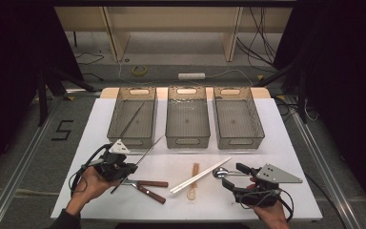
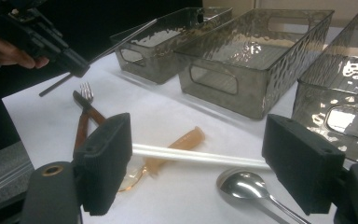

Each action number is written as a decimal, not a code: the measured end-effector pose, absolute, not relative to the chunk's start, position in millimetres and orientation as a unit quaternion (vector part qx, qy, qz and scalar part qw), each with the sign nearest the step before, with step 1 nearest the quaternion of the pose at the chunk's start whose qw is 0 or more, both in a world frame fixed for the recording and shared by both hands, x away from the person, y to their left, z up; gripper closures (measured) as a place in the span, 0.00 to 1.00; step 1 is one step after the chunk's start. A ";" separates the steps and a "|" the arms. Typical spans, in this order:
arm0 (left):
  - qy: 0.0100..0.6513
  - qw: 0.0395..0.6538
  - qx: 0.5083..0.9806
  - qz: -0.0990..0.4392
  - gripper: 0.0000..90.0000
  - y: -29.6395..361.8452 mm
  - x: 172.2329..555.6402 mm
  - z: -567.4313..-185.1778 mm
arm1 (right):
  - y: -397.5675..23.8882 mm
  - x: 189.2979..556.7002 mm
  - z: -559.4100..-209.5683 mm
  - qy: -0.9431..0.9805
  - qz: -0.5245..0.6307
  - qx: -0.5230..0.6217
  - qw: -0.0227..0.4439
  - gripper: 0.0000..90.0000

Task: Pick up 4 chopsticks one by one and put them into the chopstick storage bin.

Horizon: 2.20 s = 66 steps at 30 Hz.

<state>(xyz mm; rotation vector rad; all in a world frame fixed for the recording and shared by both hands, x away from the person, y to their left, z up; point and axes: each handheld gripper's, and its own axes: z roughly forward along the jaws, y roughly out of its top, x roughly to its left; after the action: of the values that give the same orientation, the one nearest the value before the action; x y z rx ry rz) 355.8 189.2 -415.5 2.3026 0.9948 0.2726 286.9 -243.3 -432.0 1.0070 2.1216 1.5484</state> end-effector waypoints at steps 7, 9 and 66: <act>0.389 0.318 0.858 0.112 0.94 194.3 371.6 -406.1 | -243.3 286.7 -432.1 0.744 0.543 0.353 0.163 0.28; 0.389 0.320 0.856 0.118 0.94 194.5 376.3 -403.0 | -243.6 286.9 -432.2 0.744 0.544 0.353 0.163 0.28; 0.484 0.331 0.787 0.192 0.94 213.1 509.8 -367.5 | -245.1 288.4 -433.7 0.744 0.543 0.355 0.159 0.28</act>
<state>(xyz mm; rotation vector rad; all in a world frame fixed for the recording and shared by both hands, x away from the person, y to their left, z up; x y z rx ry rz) 509.8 213.1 -367.5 2.0579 1.2658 0.5010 288.4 -245.1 -433.7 1.0158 2.1266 1.5513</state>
